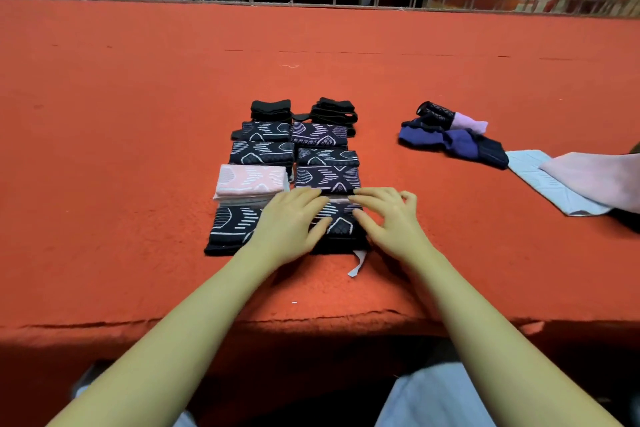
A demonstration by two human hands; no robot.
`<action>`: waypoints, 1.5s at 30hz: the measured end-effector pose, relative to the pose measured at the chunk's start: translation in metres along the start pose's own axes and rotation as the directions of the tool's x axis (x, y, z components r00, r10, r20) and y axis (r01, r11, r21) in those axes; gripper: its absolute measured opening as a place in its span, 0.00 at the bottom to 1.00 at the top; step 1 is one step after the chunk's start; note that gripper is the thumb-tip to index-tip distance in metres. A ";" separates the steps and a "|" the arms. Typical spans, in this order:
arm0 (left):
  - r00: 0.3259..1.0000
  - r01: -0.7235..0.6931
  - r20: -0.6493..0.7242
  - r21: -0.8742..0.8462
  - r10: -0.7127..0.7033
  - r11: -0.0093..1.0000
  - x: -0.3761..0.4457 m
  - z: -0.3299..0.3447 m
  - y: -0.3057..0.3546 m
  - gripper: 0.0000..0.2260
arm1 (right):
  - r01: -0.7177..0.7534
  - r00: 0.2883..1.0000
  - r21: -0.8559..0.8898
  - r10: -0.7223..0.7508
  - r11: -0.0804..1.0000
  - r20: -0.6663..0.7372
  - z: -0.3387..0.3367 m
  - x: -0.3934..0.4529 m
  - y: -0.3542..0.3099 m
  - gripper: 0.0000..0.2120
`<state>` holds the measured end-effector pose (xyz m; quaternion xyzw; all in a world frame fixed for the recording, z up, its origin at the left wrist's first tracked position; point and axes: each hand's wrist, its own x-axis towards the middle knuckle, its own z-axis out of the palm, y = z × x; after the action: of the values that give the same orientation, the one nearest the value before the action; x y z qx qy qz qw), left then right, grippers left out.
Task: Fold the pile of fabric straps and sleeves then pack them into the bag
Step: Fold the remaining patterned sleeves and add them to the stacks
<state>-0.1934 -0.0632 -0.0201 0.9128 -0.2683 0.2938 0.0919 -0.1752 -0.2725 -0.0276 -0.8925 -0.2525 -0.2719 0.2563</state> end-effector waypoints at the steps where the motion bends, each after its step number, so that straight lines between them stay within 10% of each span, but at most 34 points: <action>1: 1.000 -0.008 -0.007 0.008 0.008 1.000 0.010 -0.001 0.003 0.19 | -0.013 1.000 -0.016 0.013 1.000 -0.009 -0.003 0.003 0.003 0.20; 12: 0.980 0.003 0.199 -0.043 0.006 0.999 0.135 0.059 0.058 0.19 | -0.460 0.866 -0.337 0.498 0.821 0.032 -0.034 0.023 0.106 0.18; 21: 0.819 0.173 0.561 -0.042 -0.120 0.984 0.225 0.163 0.097 0.27 | -0.602 0.765 -0.353 0.644 0.717 0.003 -0.041 0.026 0.222 0.30; 30: 0.938 0.099 0.344 -0.169 -0.036 0.981 0.279 0.248 0.110 0.26 | -0.746 0.659 -0.239 0.740 0.621 -0.136 -0.035 0.070 0.298 0.29; 45: 0.991 0.030 0.130 -0.398 0.024 0.917 0.303 0.264 0.100 0.25 | -0.486 0.816 -0.114 0.404 0.866 -0.413 -0.027 0.068 0.300 0.14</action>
<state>0.0882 -0.3648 -0.0554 0.8928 -0.3266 0.1717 0.2584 0.0414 -0.4901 -0.0629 -0.8801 0.0490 -0.3950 0.2587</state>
